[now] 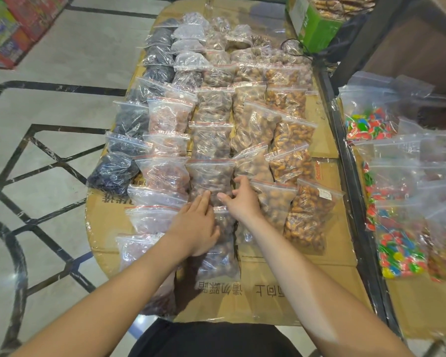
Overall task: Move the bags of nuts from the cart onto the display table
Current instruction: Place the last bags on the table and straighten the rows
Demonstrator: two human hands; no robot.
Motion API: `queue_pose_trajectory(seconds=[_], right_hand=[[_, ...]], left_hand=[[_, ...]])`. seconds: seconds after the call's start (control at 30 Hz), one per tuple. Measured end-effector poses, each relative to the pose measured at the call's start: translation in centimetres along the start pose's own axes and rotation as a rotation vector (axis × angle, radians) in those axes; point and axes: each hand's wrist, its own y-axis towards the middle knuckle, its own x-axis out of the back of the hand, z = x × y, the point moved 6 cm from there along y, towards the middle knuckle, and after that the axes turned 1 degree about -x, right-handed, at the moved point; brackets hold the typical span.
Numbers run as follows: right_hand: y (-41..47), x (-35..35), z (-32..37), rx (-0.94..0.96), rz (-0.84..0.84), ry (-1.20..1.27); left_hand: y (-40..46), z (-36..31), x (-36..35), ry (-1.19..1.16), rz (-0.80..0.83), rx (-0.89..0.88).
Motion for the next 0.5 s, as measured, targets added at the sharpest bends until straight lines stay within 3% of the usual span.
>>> queue_pose_trajectory(seconds=[0.1, 0.2, 0.5], right_hand=[[-0.3, -0.7, -0.8, -0.008, 0.096, 0.010], [-0.5, -1.0, -1.5, -0.044, 0.032, 0.034], [-2.3, -0.2, -1.0, 0.007, 0.054, -0.013]], left_hand=[[-0.3, 0.4, 0.0, -0.017, -0.072, -0.014], [-0.8, 0.3, 0.2, -0.036, -0.104, -0.004], [0.3, 0.0, -0.3, 0.044, 0.047, 0.097]])
